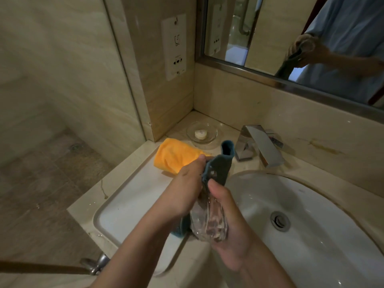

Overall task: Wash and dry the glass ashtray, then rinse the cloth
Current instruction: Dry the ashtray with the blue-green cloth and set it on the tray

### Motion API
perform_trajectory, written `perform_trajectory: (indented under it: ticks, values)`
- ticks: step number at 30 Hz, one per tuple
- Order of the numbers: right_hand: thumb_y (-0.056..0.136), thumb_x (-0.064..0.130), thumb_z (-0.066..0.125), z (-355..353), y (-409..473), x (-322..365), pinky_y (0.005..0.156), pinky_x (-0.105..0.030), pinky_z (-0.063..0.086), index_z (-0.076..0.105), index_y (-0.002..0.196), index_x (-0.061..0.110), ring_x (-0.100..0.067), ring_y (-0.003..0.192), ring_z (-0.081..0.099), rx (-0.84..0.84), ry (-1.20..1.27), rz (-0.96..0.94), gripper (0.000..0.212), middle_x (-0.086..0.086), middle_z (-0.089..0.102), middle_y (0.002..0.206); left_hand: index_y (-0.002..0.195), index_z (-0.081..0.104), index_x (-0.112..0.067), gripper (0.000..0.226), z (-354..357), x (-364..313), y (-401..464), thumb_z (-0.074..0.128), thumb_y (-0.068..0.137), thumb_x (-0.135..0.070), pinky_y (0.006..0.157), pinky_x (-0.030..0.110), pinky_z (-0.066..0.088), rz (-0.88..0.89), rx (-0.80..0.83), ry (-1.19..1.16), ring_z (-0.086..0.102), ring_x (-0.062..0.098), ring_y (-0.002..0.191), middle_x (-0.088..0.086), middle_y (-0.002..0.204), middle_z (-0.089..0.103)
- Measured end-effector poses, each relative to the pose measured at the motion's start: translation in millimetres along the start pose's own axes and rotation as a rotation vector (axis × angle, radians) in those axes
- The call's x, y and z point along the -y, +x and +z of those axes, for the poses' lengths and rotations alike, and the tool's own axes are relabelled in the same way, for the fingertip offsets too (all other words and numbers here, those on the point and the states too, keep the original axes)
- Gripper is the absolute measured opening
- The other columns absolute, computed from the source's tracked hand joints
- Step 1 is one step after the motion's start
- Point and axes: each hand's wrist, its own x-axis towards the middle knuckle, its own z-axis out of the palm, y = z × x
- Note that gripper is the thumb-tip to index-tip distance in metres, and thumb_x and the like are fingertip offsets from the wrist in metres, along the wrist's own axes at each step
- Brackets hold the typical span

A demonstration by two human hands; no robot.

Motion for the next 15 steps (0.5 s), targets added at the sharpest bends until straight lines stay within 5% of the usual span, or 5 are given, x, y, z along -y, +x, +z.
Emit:
perform_trajectory:
  ticks: [5, 8, 15]
  values:
    - [0.058, 0.054, 0.061, 10, 6, 0, 0.076, -0.029, 0.054, 0.063, 0.115, 0.028, -0.015, 0.102, 0.067, -0.034, -0.100, -0.176, 0.063, -0.002, 0.071, 0.111, 0.086, 0.063, -0.022, 0.046, 3, 8, -4, 0.024, 0.098, -0.041, 0.063, 0.025, 0.055, -0.025, -0.070, -0.137, 0.069, 0.015, 0.069, 0.000, 0.067, 0.071]
    - [0.059, 0.057, 0.060, 16, 10, 1, 0.079, -0.031, 0.053, 0.060, 0.119, 0.027, -0.012, 0.102, 0.067, -0.128, -0.112, -0.254, 0.067, -0.002, 0.070, 0.112, 0.088, 0.061, -0.020, 0.040, 9, 9, -12, 0.028, 0.097, -0.040, 0.070, 0.027, 0.055, -0.025, -0.110, -0.140, 0.068, 0.014, 0.078, 0.001, 0.077, 0.071]
    - [0.056, 0.063, 0.049, 19, 13, 17, 0.065, -0.028, 0.055, 0.064, 0.109, 0.011, -0.019, 0.085, 0.068, -0.179, 0.012, -0.246, 0.076, -0.009, 0.068, 0.091, 0.084, 0.053, -0.048, 0.030, 14, 15, -26, 0.033, 0.098, -0.032, 0.062, -0.002, 0.044, 0.003, -0.145, 0.049, 0.053, -0.022, 0.077, -0.031, 0.083, 0.059]
